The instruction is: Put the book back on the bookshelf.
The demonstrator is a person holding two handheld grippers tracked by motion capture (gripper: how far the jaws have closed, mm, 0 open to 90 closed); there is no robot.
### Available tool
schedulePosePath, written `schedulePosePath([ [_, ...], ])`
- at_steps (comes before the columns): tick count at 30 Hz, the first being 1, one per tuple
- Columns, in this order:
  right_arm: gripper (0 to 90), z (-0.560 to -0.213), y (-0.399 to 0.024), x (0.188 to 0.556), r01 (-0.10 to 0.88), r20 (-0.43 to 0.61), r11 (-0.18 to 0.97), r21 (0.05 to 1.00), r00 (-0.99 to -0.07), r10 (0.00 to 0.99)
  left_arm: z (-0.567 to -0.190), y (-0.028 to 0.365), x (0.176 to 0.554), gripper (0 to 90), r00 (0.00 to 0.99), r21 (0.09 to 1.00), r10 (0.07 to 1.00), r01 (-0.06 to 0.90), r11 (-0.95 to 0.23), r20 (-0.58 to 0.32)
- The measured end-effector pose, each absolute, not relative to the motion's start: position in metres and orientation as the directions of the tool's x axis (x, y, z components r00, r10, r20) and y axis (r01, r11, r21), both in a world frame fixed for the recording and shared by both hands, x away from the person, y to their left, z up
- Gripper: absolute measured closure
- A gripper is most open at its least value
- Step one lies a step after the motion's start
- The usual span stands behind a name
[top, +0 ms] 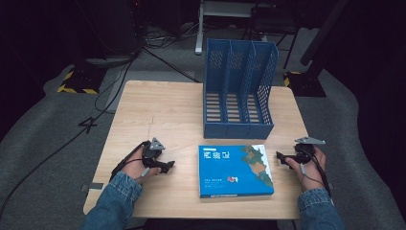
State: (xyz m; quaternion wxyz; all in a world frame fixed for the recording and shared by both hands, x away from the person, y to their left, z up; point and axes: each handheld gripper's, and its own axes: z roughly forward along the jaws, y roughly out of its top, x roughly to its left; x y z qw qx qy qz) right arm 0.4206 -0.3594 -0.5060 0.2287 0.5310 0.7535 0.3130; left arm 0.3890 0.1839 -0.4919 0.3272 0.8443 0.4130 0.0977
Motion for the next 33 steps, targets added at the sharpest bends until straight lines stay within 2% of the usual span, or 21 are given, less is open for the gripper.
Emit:
schedulePosePath([
  [9, 3.5, -0.506, -0.358, 0.416, 0.656, -0.015, 0.227, 0.719, -0.313, 0.950, -0.466, 0.180, 0.392, 29.8, 0.642, 0.712, 0.759, 0.581, -0.395, -0.103],
  [14, 16.6, -0.504, -0.356, 0.408, 0.641, -0.010, 0.223, 0.734, -0.319, 0.948, -0.453, 0.170, 0.389, 30.9, 0.647, 0.730, 0.746, 0.584, -0.355, -0.155],
  [15, 16.6, -0.504, -0.356, 0.408, 0.641, -0.010, 0.223, 0.734, -0.319, 0.948, -0.453, 0.170, 0.389, 31.0, 0.647, 0.730, 0.746, 0.584, -0.355, -0.155],
  [17, 24.1, -0.499, -0.354, 0.402, 0.647, -0.024, 0.253, 0.719, -0.341, 0.940, -0.447, 0.163, 0.389, 32.2, 0.663, 0.732, 0.731, 0.577, -0.362, -0.162],
  [20, 24.3, -0.494, -0.351, 0.397, 0.639, 0.029, 0.230, 0.734, -0.368, 0.929, -0.443, 0.155, 0.390, 32.2, 0.672, 0.743, 0.717, 0.573, -0.345, -0.186],
  [26, 24.2, -0.479, -0.347, 0.381, 0.611, 0.066, 0.214, 0.762, -0.403, 0.913, -0.438, 0.138, 0.394, 32.1, 0.705, 0.743, 0.682, 0.560, -0.366, -0.195],
  [31, 17.9, -0.468, -0.345, 0.374, 0.555, 0.074, 0.284, 0.782, -0.534, 0.842, -0.444, 0.125, 0.402, 32.0, 0.715, 0.732, 0.672, 0.560, -0.388, -0.191],
  [33, 16.8, -0.465, -0.343, 0.372, 0.553, 0.074, 0.294, 0.780, -0.546, 0.834, -0.448, 0.119, 0.404, 32.0, 0.711, 0.725, 0.673, 0.572, -0.384, -0.204],
])
